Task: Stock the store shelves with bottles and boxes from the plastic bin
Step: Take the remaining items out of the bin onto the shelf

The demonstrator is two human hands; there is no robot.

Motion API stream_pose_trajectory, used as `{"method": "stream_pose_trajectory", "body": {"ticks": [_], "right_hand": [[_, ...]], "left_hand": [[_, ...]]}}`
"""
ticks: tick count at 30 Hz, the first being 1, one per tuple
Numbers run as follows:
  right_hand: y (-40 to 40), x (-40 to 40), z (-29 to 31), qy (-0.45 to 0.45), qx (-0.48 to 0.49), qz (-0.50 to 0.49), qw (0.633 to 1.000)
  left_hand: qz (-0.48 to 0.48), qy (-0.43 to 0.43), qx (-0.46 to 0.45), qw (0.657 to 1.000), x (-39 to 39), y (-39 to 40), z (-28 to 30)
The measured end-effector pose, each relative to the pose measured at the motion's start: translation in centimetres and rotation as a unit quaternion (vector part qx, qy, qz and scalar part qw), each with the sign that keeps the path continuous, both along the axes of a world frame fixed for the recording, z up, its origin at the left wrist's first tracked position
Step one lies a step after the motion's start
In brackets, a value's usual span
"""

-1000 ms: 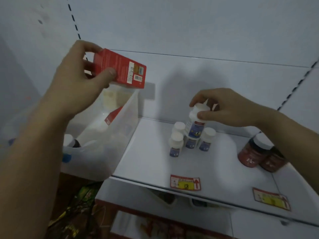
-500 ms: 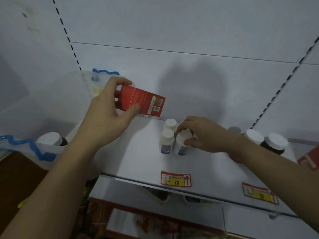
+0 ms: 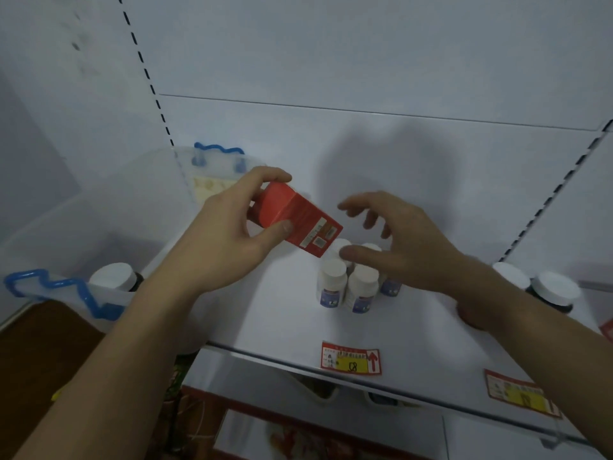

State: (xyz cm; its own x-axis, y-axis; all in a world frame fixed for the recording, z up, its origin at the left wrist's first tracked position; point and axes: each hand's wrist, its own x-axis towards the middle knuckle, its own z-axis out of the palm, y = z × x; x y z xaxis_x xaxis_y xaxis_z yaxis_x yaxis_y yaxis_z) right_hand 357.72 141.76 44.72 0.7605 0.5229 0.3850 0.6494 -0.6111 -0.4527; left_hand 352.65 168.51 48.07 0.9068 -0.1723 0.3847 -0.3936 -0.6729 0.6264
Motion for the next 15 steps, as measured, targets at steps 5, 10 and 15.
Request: {"method": "stream_pose_trajectory", "body": {"ticks": [5,10,15], "right_hand": [[1.9,-1.2,3.3,0.069,0.076,0.039,0.994],[-3.0,-4.3,2.9,0.108,0.187,0.005,0.976],[-9.9,-9.9,1.5,0.178,0.395,-0.054,0.9]], "left_hand": [[-0.085,0.024,-0.022,0.996,0.1,-1.6,1.3],[-0.197,0.032,-0.093,0.975,0.8,-6.0,0.6],[-0.302,0.092,-0.124,0.941,0.4,-12.5,-2.9]]}}
